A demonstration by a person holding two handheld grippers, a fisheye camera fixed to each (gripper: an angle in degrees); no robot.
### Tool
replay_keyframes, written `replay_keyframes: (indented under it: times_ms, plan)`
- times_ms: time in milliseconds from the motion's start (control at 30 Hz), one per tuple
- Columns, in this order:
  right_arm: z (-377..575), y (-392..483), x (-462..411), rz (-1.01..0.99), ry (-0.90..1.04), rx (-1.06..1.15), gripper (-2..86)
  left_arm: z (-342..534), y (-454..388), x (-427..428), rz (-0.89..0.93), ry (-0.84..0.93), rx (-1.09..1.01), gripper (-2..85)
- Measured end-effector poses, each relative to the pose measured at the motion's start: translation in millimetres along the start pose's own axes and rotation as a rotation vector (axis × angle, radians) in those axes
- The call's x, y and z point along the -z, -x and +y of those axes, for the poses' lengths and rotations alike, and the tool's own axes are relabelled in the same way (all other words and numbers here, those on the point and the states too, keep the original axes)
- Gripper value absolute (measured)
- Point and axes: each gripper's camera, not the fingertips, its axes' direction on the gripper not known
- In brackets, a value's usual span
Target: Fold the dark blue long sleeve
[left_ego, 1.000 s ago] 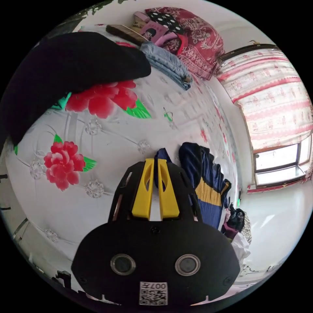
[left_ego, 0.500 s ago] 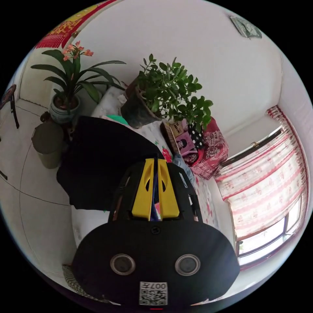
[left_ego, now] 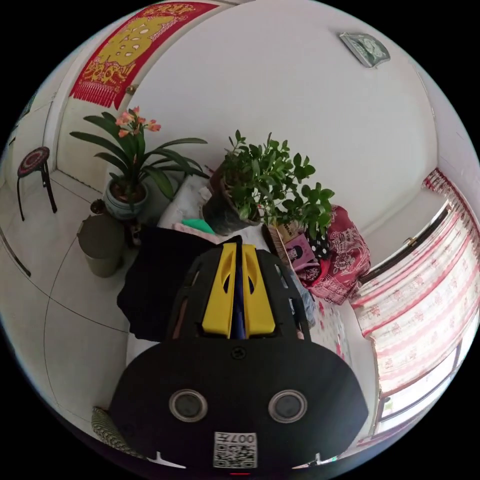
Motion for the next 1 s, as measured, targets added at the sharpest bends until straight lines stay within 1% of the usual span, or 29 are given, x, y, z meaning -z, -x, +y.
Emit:
replay_keyframes:
  times_ms: [100, 200, 267, 300, 367, 400, 433, 467, 500, 533, 567, 600, 633, 667, 733, 767, 800, 867, 900, 967, 1000]
  plan:
    - [2, 4, -2, -0.002, 0.007, 0.013, -0.2, 26, 1, -5, 0.048, 0.057, 0.011, -0.8]
    - [0, 11, 4, 0.016, -0.013, 0.039, -0.2, 60, -32, 0, 0.187, 0.098, -0.045, -0.8]
    - [0, 14, 8, 0.014, -0.028, 0.045, -0.2, 100, -85, 18, 0.372, 0.132, -0.17, -0.7]
    - [1, 15, 10, 0.014, -0.037, 0.047, -0.2, 113, -101, 26, 0.424, 0.141, -0.21, -0.7]
    - [3, 17, 12, 0.014, -0.043, 0.049, -0.2, 180, -165, 67, 0.645, 0.183, -0.386, -0.5]
    - [4, 17, 13, 0.016, -0.048, 0.051, -0.2, 200, -180, 79, 0.706, 0.201, -0.44, -0.4]
    - [5, 16, 15, 0.018, -0.054, 0.051, -0.2, 246, -208, 104, 0.828, 0.243, -0.546, -0.2]
    - [6, 16, 16, 0.019, -0.058, 0.051, -0.2, 298, -230, 129, 0.96, 0.303, -0.651, 0.2]
    - [8, 14, 18, 0.019, -0.066, 0.05, -0.2, 325, -238, 140, 1.034, 0.344, -0.7, 0.6]
    - [8, 13, 20, 0.018, -0.071, 0.049, -0.2, 383, -250, 159, 1.192, 0.465, -0.794, 1.5]
    - [10, 9, 23, 0.014, -0.08, 0.044, -0.2, 442, -255, 173, 1.289, 0.624, -0.891, 5.6]
    - [13, 5, 25, 0.007, -0.093, 0.039, -0.1, 471, -254, 178, 1.295, 0.698, -0.937, 7.7]
    - [16, -1, 28, 0.005, -0.104, 0.027, -0.1, 528, -247, 186, 1.241, 0.835, -1.064, 11.1]
    - [17, -5, 29, 0.004, -0.108, 0.018, -0.1, 578, -232, 192, 1.141, 0.935, -1.194, 13.0]
    - [23, -17, 34, -0.005, -0.131, -0.008, 0.1, 630, -204, 196, 1.015, 1.022, -1.316, 13.4]
    - [27, -25, 37, -0.008, -0.149, -0.026, 0.2, 651, -187, 194, 0.948, 1.072, -1.342, 13.3]
    - [29, -33, 39, -0.012, -0.16, -0.043, 0.5, 659, -180, 192, 0.912, 1.09, -1.358, 13.2]
    - [31, -45, 42, -0.014, -0.169, -0.065, 1.1, 680, -164, 174, 0.729, 1.113, -1.417, 12.7]
    - [30, -51, 44, -0.01, -0.181, -0.075, 1.7, 683, -163, 168, 0.686, 1.114, -1.428, 12.7]
    - [24, -56, 47, 0.009, -0.192, -0.073, 2.5, 692, -166, 140, 0.552, 1.068, -1.456, 12.5]
    - [17, -58, 49, 0.021, -0.198, -0.062, 3.0, 695, -168, 133, 0.522, 1.051, -1.47, 12.4]
